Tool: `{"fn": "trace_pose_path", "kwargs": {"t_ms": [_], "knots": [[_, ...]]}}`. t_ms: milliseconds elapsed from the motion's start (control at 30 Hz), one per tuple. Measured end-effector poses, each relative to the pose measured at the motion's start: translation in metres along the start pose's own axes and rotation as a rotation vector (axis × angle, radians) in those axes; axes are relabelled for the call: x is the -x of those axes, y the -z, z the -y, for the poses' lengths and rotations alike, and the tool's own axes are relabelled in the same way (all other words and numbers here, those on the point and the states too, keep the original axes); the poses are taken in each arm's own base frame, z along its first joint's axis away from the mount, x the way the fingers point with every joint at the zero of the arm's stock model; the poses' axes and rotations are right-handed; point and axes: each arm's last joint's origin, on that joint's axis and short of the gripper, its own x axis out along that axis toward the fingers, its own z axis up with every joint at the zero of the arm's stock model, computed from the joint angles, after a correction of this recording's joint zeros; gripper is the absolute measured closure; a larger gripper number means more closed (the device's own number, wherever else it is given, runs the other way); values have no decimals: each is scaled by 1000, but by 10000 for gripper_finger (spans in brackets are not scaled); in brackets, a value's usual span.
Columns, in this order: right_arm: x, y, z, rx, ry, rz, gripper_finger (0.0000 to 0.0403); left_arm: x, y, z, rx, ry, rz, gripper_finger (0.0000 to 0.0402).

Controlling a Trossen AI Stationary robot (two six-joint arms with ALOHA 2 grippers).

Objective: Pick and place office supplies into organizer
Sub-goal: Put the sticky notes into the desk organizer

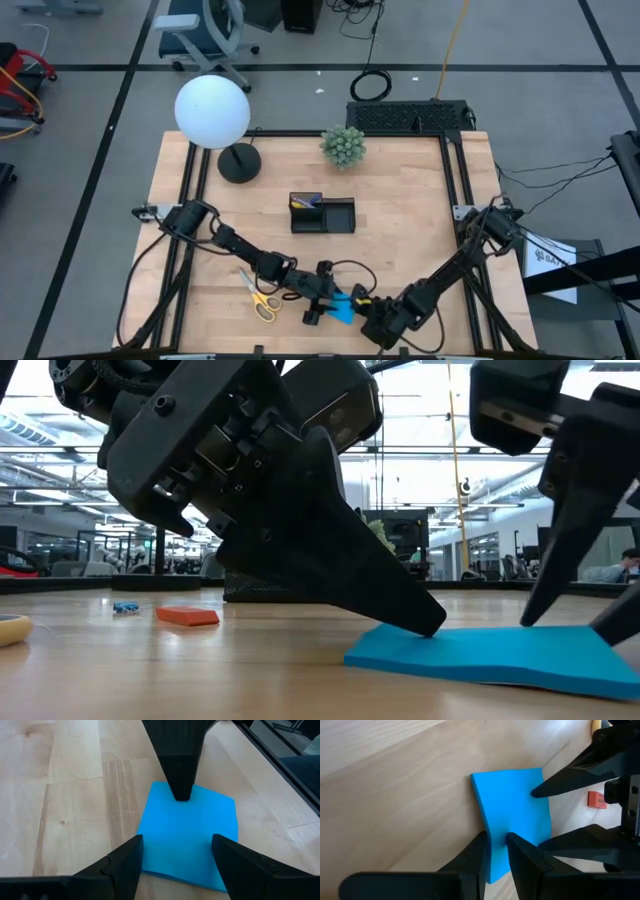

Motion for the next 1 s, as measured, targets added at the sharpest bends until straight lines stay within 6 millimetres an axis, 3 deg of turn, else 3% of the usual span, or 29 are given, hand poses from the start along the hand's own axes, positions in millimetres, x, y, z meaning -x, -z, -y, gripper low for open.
{"fn": "trace_pose_path", "kwargs": {"t_ms": [267,467,733,1000], "knots": [[-2,-2,5,-33,-18,48,336,0,0,0,0,-1,0,158],[-3,-3,4,-36,-39,62,393,0,0,0,-3,0,1,158],[-3,-3,5,-83,-37,60,398,0,-1,0,-3,1,10,158],[-3,-2,5,-83,-31,52,400,17,-25,1,-60,-41,85,158]]}}
